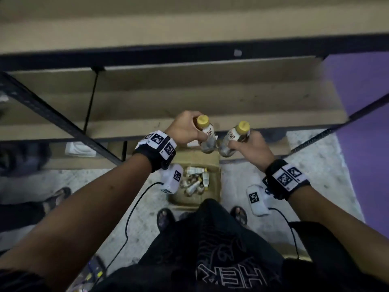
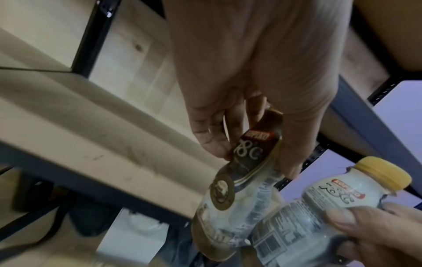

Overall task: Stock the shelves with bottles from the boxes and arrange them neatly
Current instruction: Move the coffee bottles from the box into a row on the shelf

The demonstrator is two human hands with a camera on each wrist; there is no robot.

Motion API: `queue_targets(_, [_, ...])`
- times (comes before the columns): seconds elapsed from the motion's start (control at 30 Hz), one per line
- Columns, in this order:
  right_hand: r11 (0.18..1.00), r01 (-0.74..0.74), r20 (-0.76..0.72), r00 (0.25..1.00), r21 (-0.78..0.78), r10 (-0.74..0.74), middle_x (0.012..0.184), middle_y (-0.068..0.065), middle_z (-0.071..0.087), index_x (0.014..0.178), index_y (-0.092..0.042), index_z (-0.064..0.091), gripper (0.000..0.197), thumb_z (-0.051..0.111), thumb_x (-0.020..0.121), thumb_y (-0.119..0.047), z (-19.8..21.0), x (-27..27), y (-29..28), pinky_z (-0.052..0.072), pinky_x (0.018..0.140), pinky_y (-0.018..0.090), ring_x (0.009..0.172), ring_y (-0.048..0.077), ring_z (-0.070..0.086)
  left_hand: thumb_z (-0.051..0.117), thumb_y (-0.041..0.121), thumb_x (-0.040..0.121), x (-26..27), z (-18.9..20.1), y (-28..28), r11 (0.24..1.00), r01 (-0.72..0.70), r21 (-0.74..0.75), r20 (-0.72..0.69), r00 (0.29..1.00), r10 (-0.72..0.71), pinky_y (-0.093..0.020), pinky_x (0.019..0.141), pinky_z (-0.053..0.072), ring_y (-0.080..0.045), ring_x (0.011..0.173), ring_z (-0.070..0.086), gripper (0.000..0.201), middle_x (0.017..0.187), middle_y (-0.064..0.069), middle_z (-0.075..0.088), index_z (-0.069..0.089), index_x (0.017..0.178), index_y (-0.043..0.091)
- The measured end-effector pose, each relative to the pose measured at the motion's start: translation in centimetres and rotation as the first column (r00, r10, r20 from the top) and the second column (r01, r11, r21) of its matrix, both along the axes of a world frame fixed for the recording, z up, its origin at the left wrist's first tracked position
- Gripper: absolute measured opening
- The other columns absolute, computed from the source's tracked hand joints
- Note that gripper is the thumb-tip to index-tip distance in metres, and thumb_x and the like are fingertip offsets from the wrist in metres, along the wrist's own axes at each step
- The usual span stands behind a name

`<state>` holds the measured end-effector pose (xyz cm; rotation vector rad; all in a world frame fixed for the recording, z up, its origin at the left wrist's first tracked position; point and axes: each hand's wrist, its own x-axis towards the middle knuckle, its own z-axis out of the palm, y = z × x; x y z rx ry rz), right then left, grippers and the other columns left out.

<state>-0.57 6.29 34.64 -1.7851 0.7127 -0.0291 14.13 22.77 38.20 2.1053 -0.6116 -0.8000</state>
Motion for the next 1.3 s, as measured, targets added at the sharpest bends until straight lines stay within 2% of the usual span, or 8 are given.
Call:
queue_targets(0.13, [0.998, 0.007, 0.077, 0.997, -0.065, -0.002, 0.092, 0.012, 0.076, 0.092, -0.003, 0.072, 0.023, 0.081, 0.076, -0.016, 4.4, 1.7, -0.9, 0.059, 0.083, 0.047, 0.089, 0.027, 0.073, 0.083, 0.004, 0.064, 1.5, 4.5, -1.3, 0.988, 0.049, -0.145, 0.042, 0.998, -0.043, -0.035, 0.075, 0.054, -0.012, 0.074, 0.063, 0.032, 0.091, -0.010, 0.074, 0.071, 0.093, 0.006])
queue_targets(0.27, [0.993, 0.042, 0.212, 0.977, -0.111, -0.018, 0.084, -0.001, 0.077, 0.087, -0.010, 0.074, 0.021, 0.084, 0.073, -0.023, 9.2, 3.4, -1.6, 0.058, 0.073, 0.031, 0.080, 0.010, 0.073, 0.085, 0.008, 0.067, 3.3, 9.2, -1.9, 0.963, 0.084, -0.256, 0.090, 0.994, -0.063, -0.042, 0.081, 0.053, -0.018, 0.080, 0.062, 0.032, 0.098, -0.023, 0.071, 0.072, 0.096, -0.001])
queue_targets(0.4, [0.978, 0.114, 0.332, 0.942, -0.173, -0.051, 0.081, 0.000, 0.077, 0.086, -0.012, 0.075, 0.028, 0.083, 0.069, -0.032, 13.6, 5.3, -1.3, 0.059, 0.073, 0.036, 0.081, 0.016, 0.073, 0.085, 0.013, 0.069, 5.2, 13.4, -1.6, 0.911, 0.100, -0.400, 0.097, 0.993, -0.066, -0.028, 0.079, 0.051, -0.012, 0.079, 0.064, 0.027, 0.093, -0.011, 0.074, 0.075, 0.094, 0.008])
queue_targets(0.6, [0.959, 0.217, 0.504, 0.858, -0.180, -0.099, 0.084, 0.000, 0.077, 0.093, -0.013, 0.071, 0.032, 0.082, 0.071, -0.034, 19.4, 8.7, 0.9, 0.061, 0.071, 0.039, 0.079, 0.018, 0.074, 0.083, 0.017, 0.074, 8.2, 19.5, 0.2, 0.830, 0.147, -0.539, 0.125, 0.988, -0.095, -0.035, 0.078, 0.056, -0.017, 0.084, 0.069, 0.030, 0.096, -0.015, 0.074, 0.073, 0.099, 0.005])
queue_targets(0.87, [0.932, 0.263, 0.574, 0.815, -0.250, -0.076, 0.084, 0.000, 0.077, 0.094, -0.013, 0.074, 0.037, 0.083, 0.069, -0.039, 24.4, 11.9, 4.8, 0.061, 0.076, 0.042, 0.079, 0.017, 0.075, 0.083, 0.036, 0.072, 11.8, 24.6, 2.7, 0.872, 0.223, -0.437, 0.270, 0.957, -0.109, -0.036, 0.069, 0.058, -0.021, 0.083, 0.072, 0.035, 0.093, -0.010, 0.075, 0.074, 0.098, 0.014])
queue_targets(0.97, [0.917, 0.269, 0.573, 0.818, -0.294, -0.057, 0.085, 0.001, 0.077, 0.093, -0.012, 0.076, 0.034, 0.083, 0.069, -0.036, 25.6, 12.5, 5.7, 0.061, 0.077, 0.043, 0.081, 0.019, 0.074, 0.084, 0.040, 0.071, 12.7, 25.6, 2.8, 0.883, 0.265, -0.387, 0.313, 0.939, -0.144, -0.030, 0.062, 0.058, -0.017, 0.082, 0.073, 0.038, 0.087, -0.002, 0.076, 0.074, 0.098, 0.016])
queue_targets(1.13, [0.882, 0.269, 0.514, 0.857, -0.386, -0.037, 0.092, 0.002, 0.077, 0.100, -0.008, 0.075, 0.031, 0.083, 0.076, -0.026, 27.4, 13.3, 5.6, 0.061, 0.080, 0.037, 0.083, 0.013, 0.074, 0.085, 0.041, 0.069, 14.0, 26.6, 1.4, 0.883, 0.305, -0.358, 0.363, 0.916, -0.169, -0.032, 0.064, 0.060, -0.015, 0.080, 0.073, 0.037, 0.084, 0.002, 0.076, 0.074, 0.094, 0.017])
queue_targets(1.3, [0.817, 0.283, 0.422, 0.905, -0.502, -0.054, 0.088, 0.007, 0.076, 0.091, -0.004, 0.074, 0.029, 0.082, 0.077, -0.028, 29.2, 13.8, 2.7, 0.060, 0.080, 0.045, 0.083, 0.021, 0.074, 0.086, 0.039, 0.068, 15.0, 27.1, -1.9, 0.882, 0.326, -0.340, 0.381, 0.905, -0.188, -0.036, 0.066, 0.062, -0.015, 0.083, 0.073, 0.040, 0.088, 0.000, 0.075, 0.072, 0.096, 0.015])
